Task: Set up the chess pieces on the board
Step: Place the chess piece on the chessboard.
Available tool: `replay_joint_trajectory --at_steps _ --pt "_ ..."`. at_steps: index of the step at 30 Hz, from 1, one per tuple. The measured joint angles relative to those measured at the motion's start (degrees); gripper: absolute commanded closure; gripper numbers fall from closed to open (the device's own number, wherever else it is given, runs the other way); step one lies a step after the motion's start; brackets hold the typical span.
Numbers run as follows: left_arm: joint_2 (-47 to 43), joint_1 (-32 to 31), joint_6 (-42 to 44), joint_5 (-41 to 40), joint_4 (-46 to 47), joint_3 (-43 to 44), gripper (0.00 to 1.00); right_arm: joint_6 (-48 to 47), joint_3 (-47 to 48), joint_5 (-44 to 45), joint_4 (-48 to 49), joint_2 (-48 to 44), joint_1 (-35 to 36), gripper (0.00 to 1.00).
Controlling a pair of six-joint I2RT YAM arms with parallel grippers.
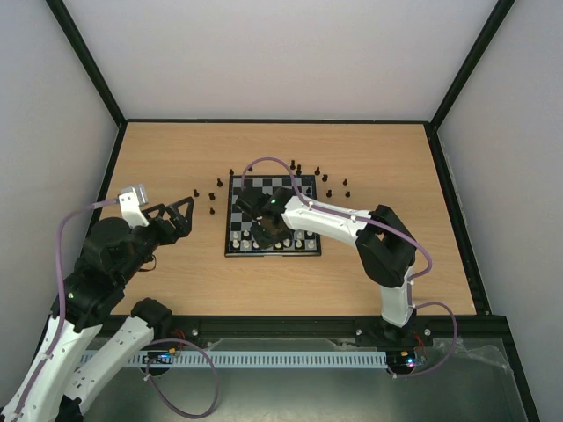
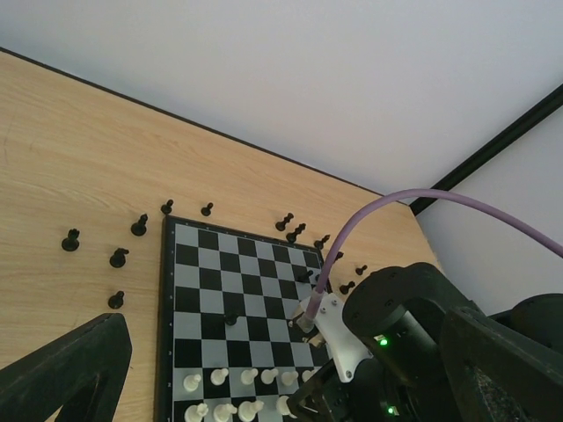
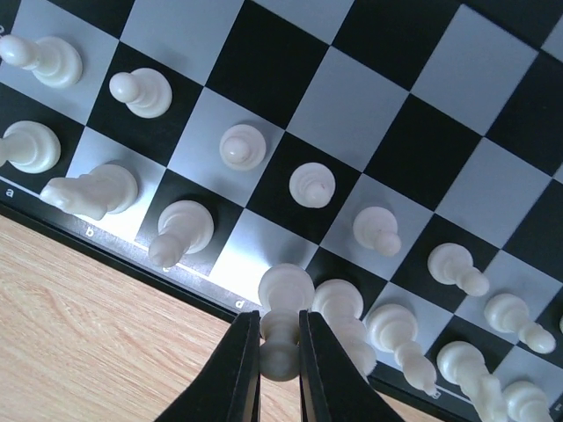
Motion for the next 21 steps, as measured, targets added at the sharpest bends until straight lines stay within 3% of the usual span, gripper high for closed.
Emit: replay_joint_trajectory --at_steps 16,21 --pt "0.6 0.0 0.0 0.0 0.8 -1.3 0.01 -1.4 0.9 -1.9 0.9 3.0 0.0 0.91" --pt "0.7 0.0 0.0 0.0 0.9 -1.3 0.01 -1.4 1.3 -2.0 1.1 3.4 0.0 0.85"
